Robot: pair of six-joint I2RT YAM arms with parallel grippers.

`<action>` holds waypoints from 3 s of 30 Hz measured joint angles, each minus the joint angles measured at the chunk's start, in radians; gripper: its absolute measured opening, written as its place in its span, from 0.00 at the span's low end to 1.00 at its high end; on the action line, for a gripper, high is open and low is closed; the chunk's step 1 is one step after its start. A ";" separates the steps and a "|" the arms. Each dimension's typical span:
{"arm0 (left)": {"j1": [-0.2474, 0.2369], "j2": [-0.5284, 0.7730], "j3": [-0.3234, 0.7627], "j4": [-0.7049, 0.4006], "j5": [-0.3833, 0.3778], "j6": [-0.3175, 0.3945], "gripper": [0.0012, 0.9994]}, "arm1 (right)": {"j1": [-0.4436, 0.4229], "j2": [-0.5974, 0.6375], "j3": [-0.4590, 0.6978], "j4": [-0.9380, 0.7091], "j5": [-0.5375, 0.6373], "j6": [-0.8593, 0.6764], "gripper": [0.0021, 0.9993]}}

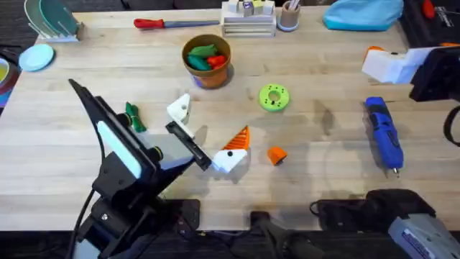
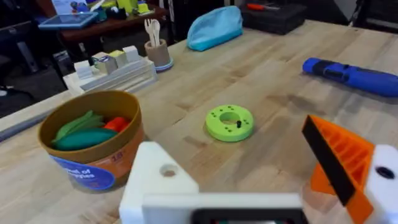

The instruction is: Pick up the gripper from the table and insert it into the empty holder that is missing its gripper. Then pick up a screw, insert it into the mounting hole, and use the screwdriver to tighten it. Finally, clean up the table by picking up the vegetable and placing it into the bucket.

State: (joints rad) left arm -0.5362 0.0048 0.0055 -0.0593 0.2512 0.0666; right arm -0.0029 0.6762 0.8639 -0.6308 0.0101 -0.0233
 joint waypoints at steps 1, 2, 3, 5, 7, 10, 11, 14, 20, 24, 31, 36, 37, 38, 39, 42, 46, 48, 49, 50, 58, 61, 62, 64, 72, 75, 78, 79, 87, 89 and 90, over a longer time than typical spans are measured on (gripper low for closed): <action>0.000 0.001 0.000 -0.001 0.000 0.000 0.99 | 0.000 0.000 0.000 0.000 0.000 0.000 0.99; 0.000 0.000 0.000 -0.001 0.000 0.000 0.99 | 0.000 0.000 0.000 0.000 0.000 0.000 0.99; 0.000 0.001 0.000 -0.001 0.000 0.000 0.99 | 0.000 0.000 0.000 0.000 0.000 0.000 0.99; 0.000 0.001 0.000 -0.001 0.000 0.000 0.99 | 0.000 0.000 0.000 0.000 0.000 0.000 0.99; 0.000 0.001 0.000 -0.001 0.000 0.000 0.99 | 0.000 0.000 0.000 0.000 0.000 0.000 0.99; 0.000 0.000 0.000 -0.001 0.000 0.000 0.99 | 0.000 0.000 0.000 0.000 0.000 0.000 0.99; 0.000 0.001 0.000 -0.001 0.000 0.000 0.99 | 0.000 0.000 0.000 0.000 0.000 0.000 0.99; 0.000 0.001 0.000 -0.001 0.000 0.000 0.99 | 0.000 0.000 0.000 0.000 0.000 0.000 0.99; 0.000 0.000 0.000 -0.001 0.000 0.000 0.99 | 0.000 0.000 0.000 0.000 0.000 0.000 0.99; 0.000 0.001 0.000 -0.001 0.000 0.000 0.99 | 0.000 0.000 0.000 0.000 0.000 0.000 0.99; 0.000 0.000 0.000 0.000 0.009 0.000 0.99 | 0.000 0.000 0.000 -0.003 -0.005 0.000 0.99; 0.000 0.001 0.000 0.001 0.035 -0.059 0.99 | 0.000 0.000 0.000 -0.010 -0.005 0.000 0.99; 0.000 0.001 0.000 0.002 0.039 -0.075 0.99 | 0.000 0.000 0.000 -0.017 -0.005 0.000 0.99; 0.000 0.001 0.000 0.002 0.041 -0.087 0.99 | 0.000 0.000 0.000 -0.022 -0.006 0.001 0.99; 0.000 0.001 0.000 0.002 0.042 -0.099 0.99 | 0.000 0.000 0.000 -0.024 -0.012 0.007 0.99; 0.000 0.001 0.000 0.002 0.042 -0.118 0.99 | 0.003 0.000 0.000 -0.036 -0.073 0.026 0.99; 0.000 0.001 0.000 0.002 0.042 -0.130 0.99 | 0.071 0.000 0.012 -0.105 -0.162 0.041 0.99; 0.000 0.001 0.000 0.002 0.042 -0.133 0.99 | 0.143 0.002 0.036 -0.163 -0.161 0.045 0.99; 0.000 0.001 0.000 0.002 0.042 -0.133 0.99 | 0.190 0.003 0.052 -0.191 -0.156 0.047 0.99; 0.000 0.000 0.000 0.002 0.042 -0.136 0.99 | 0.234 0.003 0.065 -0.213 -0.147 0.052 0.99; 0.000 0.000 0.000 0.002 0.042 -0.136 0.99 | 0.593 0.022 0.093 -0.341 -0.098 0.208 0.99; 0.000 0.000 0.000 0.002 0.041 -0.136 0.99 | 0.683 0.053 0.092 -0.386 -0.061 0.297 0.99; 0.000 0.001 0.000 0.002 0.042 -0.136 0.99 | 0.708 0.064 0.091 -0.393 -0.049 0.327 0.99; 0.000 0.000 0.000 0.002 0.042 -0.136 0.99 | 0.760 0.087 0.083 -0.394 -0.026 0.392 0.99; 0.000 0.001 0.000 0.002 0.042 -0.136 0.99 | 0.942 0.214 0.001 -0.387 0.030 0.597 0.99; 0.000 0.001 0.000 0.002 0.041 -0.136 0.99 | 0.971 0.281 -0.015 -0.383 0.047 0.660 0.99; 0.000 0.000 0.000 0.002 0.042 -0.136 0.99 | 0.974 0.347 -0.017 -0.369 0.057 0.696 0.99; 0.000 0.000 0.000 0.002 0.042 -0.136 0.99 | 0.974 0.370 -0.017 -0.360 0.059 0.705 0.99; 0.000 0.000 0.000 0.002 0.042 -0.136 0.99 | 0.975 0.523 -0.017 -0.260 0.078 0.723 0.73; 0.000 0.000 0.000 0.002 0.042 -0.136 0.99 | 0.975 0.547 -0.017 -0.263 0.079 0.724 0.58; 0.000 0.001 0.000 0.002 0.041 -0.136 0.99 | 0.975 0.554 -0.017 -0.266 0.079 0.724 0.54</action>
State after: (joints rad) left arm -0.5362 0.0055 0.0055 -0.0574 0.2924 -0.0696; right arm 0.9723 1.2301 0.8467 -0.8968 0.0895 0.7006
